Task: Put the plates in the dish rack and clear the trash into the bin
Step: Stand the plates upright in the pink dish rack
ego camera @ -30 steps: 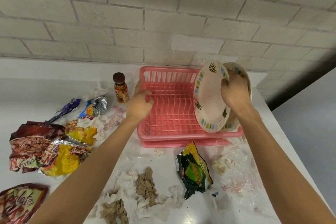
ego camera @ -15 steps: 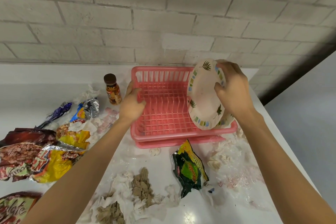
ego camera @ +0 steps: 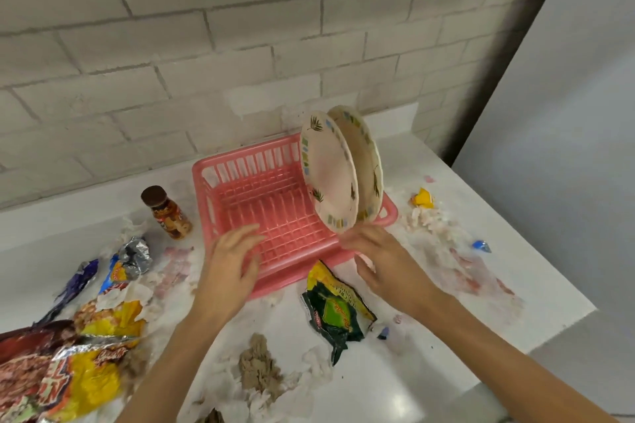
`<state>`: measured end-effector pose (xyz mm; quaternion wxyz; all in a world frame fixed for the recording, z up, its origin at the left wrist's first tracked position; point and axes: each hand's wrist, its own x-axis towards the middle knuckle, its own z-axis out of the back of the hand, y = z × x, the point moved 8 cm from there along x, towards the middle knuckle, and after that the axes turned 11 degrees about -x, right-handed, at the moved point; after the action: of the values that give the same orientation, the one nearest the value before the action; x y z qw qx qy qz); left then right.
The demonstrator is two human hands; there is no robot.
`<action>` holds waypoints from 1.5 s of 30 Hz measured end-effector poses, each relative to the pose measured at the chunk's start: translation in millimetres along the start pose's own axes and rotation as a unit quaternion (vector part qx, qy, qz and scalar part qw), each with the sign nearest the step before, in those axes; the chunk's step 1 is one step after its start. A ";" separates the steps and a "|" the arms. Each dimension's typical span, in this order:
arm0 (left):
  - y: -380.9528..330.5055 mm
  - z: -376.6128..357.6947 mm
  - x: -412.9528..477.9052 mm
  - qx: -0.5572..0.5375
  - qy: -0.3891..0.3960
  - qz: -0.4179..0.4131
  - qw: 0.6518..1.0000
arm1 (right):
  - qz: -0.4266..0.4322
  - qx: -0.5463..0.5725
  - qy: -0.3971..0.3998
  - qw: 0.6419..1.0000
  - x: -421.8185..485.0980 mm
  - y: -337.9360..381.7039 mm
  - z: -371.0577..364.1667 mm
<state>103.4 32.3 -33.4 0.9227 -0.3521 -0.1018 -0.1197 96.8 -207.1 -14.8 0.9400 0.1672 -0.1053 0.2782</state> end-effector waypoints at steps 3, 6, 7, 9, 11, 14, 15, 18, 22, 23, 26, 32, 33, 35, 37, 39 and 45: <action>-7.8 -14.5 -18.6 -0.001 0.032 -0.007 0.999 | -0.044 -0.006 0.003 0.999 -20.2 -25.8 4.7; -17.6 -14.2 -24.3 0.015 0.018 0.002 1.000 | -0.043 -0.003 0.025 0.999 -29.9 -31.2 4.0; -24.3 -12.1 -24.8 0.012 0.014 0.007 1.000 | -0.034 0.004 0.026 0.999 -32.0 -29.0 4.4; -43.5 -5.2 -27.1 -0.010 0.000 0.016 1.000 | -0.013 0.033 0.016 0.999 -35.5 -19.9 6.7; -64.0 -2.2 -33.7 -0.042 -0.010 0.029 0.999 | 0.000 0.071 0.015 0.997 -39.3 -8.4 6.0; -85.5 -5.9 -56.9 -0.083 -0.027 0.084 0.993 | 0.028 0.125 0.033 0.991 -44.4 12.2 1.8; -90.2 -8.1 -68.2 -0.098 -0.035 0.107 0.989 | 0.039 0.136 0.045 0.989 -45.9 19.9 0.0; -96.9 -17.0 -109.0 -0.158 -0.053 0.190 0.967 | 0.070 0.156 0.078 0.982 -53.1 43.9 -6.7; -101.1 -14.0 -162.8 -0.173 -0.098 0.226 0.954 | 0.109 0.168 0.117 0.973 -65.3 81.3 -20.9; -99.5 -10.7 -176.0 -0.175 -0.103 0.233 0.951 | 0.115 0.172 0.123 0.970 -69.3 90.7 -23.3; -86.8 5.9 -214.5 -0.172 -0.104 0.256 0.946 | 0.127 0.190 0.116 0.967 -77.7 116.8 -23.4; -46.0 75.7 -284.5 -0.141 -0.163 0.280 0.935 | 0.145 0.200 0.107 0.963 -79.7 182.6 -34.3; -34.4 88.9 -298.7 -0.137 -0.176 0.289 0.931 | 0.142 0.210 0.102 0.962 -78.4 196.5 -38.0; -7.2 116.3 -332.7 -0.123 -0.204 0.311 0.920 | 0.133 0.226 0.102 0.960 -76.5 227.0 -49.7; 23.1 144.4 -373.3 -0.093 -0.218 0.339 0.910 | 0.123 0.226 0.119 0.959 -75.7 260.5 -67.6; 56.0 173.6 -415.6 -0.070 -0.226 0.375 0.896 | 0.113 0.222 0.140 0.958 -71.6 291.8 -88.1; 167.5 262.5 -522.4 -0.039 -0.288 0.495 0.819 | 0.054 0.232 0.162 0.957 -29.5 358.9 -134.5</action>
<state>-371.3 408.4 -88.4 0.7715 -0.4090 -0.1705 0.4566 -113.7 112.0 -55.6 0.8631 0.3276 0.1072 0.3691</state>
